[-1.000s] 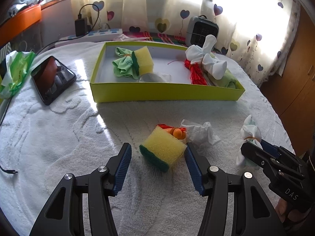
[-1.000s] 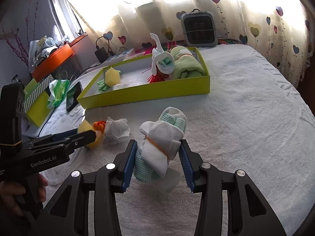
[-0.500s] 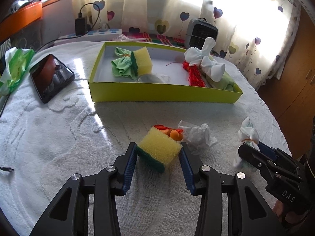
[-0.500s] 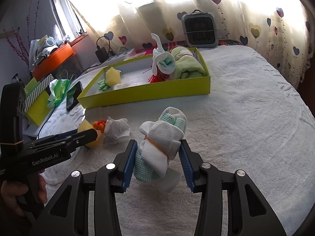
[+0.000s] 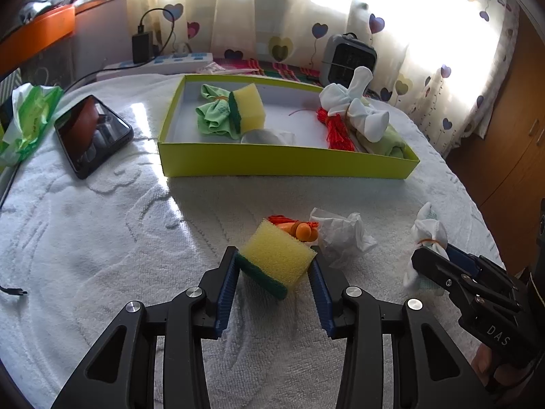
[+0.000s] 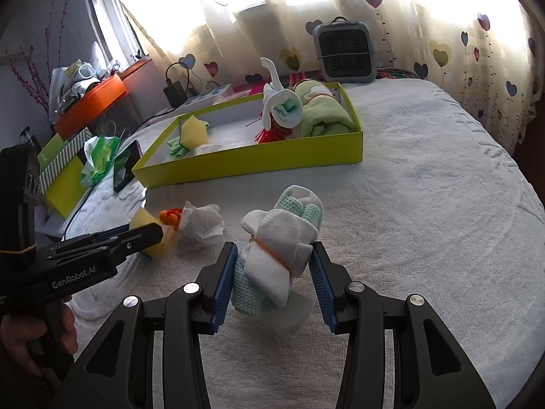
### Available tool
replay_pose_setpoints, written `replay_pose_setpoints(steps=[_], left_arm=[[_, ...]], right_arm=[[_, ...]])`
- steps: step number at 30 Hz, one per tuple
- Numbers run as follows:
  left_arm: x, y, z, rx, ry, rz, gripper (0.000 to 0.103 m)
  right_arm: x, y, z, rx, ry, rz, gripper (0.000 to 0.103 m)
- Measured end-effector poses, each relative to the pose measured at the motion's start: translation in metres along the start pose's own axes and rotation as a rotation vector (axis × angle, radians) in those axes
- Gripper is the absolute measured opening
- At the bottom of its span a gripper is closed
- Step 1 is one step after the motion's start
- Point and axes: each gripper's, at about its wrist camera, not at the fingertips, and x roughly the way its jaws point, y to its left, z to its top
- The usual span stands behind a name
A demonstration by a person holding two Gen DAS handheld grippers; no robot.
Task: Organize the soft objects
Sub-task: 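Grasp the second sponge with the left gripper while the right grasps another sock bundle, then lift the sponge with the left gripper while the right lifts the sock bundle toward the tray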
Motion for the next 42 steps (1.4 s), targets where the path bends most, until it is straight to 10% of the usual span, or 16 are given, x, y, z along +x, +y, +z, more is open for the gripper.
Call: replay_pose_setpoints(steps=[42], left_arm=[[-0.036, 0.002, 0.034, 0.050, -0.104, 0.007, 0.039]], right_arm=[[-0.016, 0.019, 0.038, -0.074, -0.074, 0.028, 0.045]])
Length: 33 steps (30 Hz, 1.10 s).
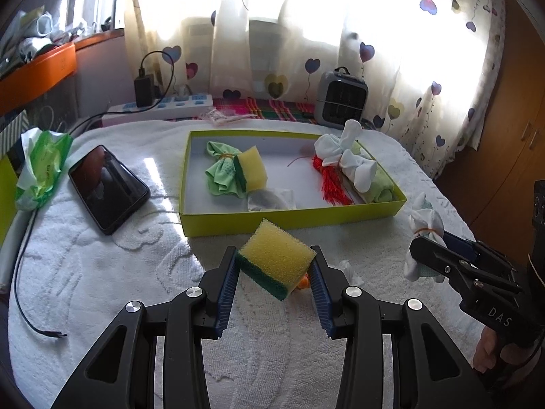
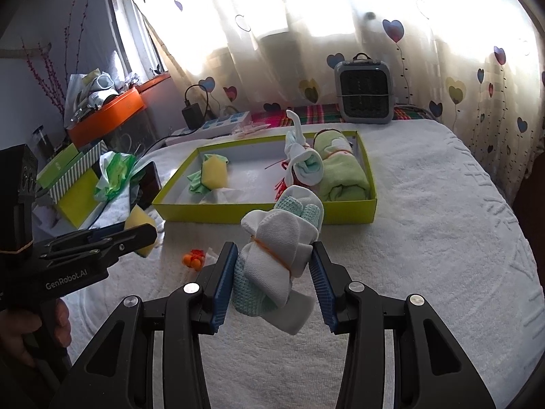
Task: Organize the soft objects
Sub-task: 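Lift the sponge with the left gripper while the right lifts the sock bundle toward the tray, then lower the sponge into the tray with the left gripper while the right lowers the sock bundle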
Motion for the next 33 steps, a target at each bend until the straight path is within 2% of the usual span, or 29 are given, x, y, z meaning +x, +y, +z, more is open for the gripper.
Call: replay_pose_setpoints(steps=[18, 33], left_arm=[[0.016, 0.009, 0.033, -0.007, -0.014, 0.000, 0.039], [0.048, 0.012, 0.054, -0.005, 0.011, 0.004, 0.039]], right_arm=[[0.019, 0.006, 0.048, -0.043, -0.020, 0.042, 0.045], [0.073, 0.011, 0.083, -0.092, 0.030, 0.066, 0.045]])
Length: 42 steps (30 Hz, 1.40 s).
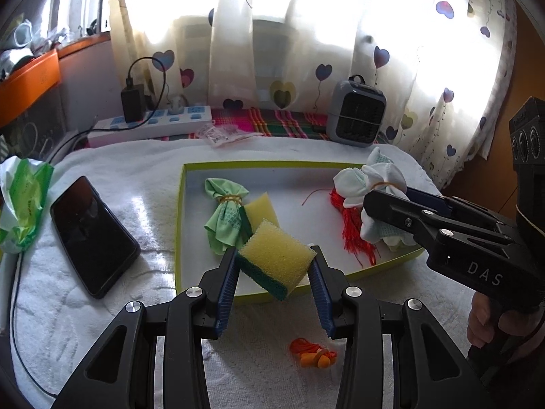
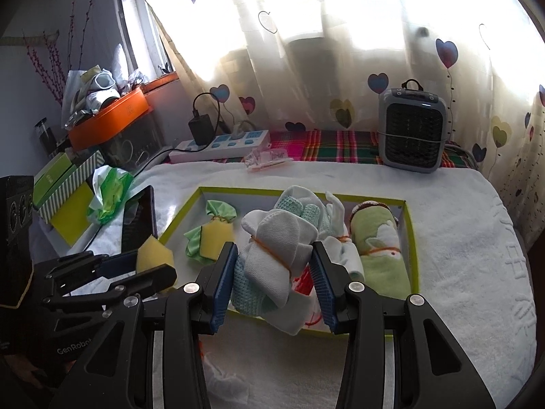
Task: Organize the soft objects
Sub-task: 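Lower the sponge into the tray with the left gripper while the right lowers the sock bundle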
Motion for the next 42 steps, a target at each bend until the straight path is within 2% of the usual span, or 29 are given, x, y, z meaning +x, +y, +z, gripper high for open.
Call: replay_pose_setpoints(steps=[7, 19, 27, 42], left_arm=[[0.015, 0.005, 0.000, -0.006, 0.027, 0.011, 0.039], [0.037, 0.010, -0.001, -0.004, 0.060, 0.030, 0.039], [0.047, 0.012, 0.000, 0.000, 0.075, 0.044, 0.039], [0.054, 0.012, -0.001, 0.002, 0.084, 0.047, 0.039]], right_arm=[[0.027, 0.003, 0.010, -0.020, 0.041, 0.046, 0.045], [0.072, -0.004, 0.016, -0.033, 0.115, 0.023, 0.045], [0.086, -0.007, 0.016, -0.043, 0.127, 0.029, 0.045], [0.094, -0.001, 0.015, -0.101, 0.115, -0.029, 0.045]])
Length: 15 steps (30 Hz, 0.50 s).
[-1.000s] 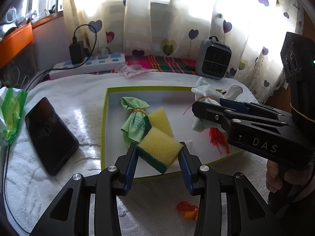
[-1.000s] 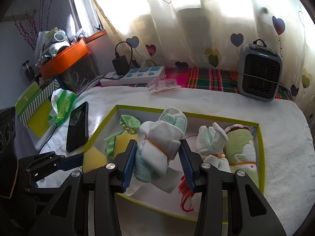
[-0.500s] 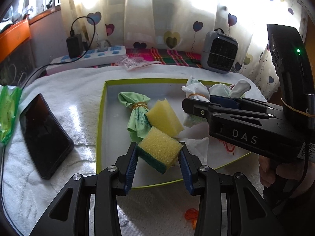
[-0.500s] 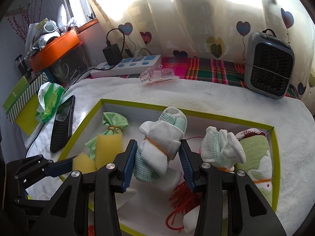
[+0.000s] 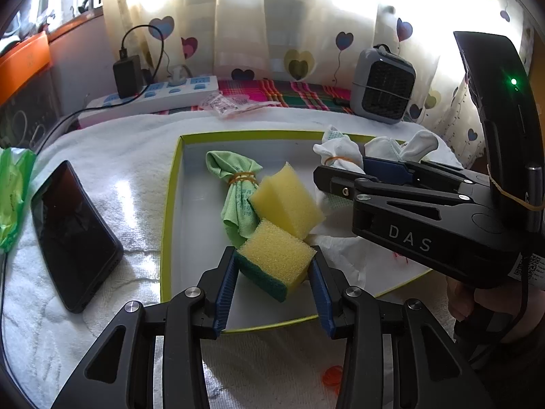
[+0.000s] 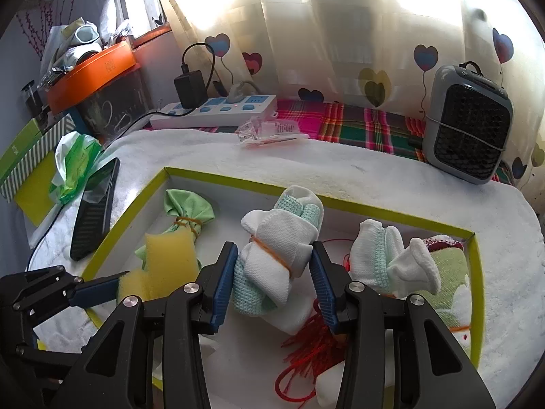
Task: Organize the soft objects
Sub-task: 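Lower the sponge into the tray with the left gripper while the right lowers the sock bundle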
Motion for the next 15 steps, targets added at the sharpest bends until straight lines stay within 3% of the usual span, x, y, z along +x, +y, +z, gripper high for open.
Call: replay_pose_setpoints(steps=[15], left_arm=[[0.0021, -0.0009, 0.0000, 0.008, 0.000, 0.011, 0.041]], right_arm=[[0.0054, 0.0054, 0.0016, -0.026, -0.007, -0.001, 0.046]])
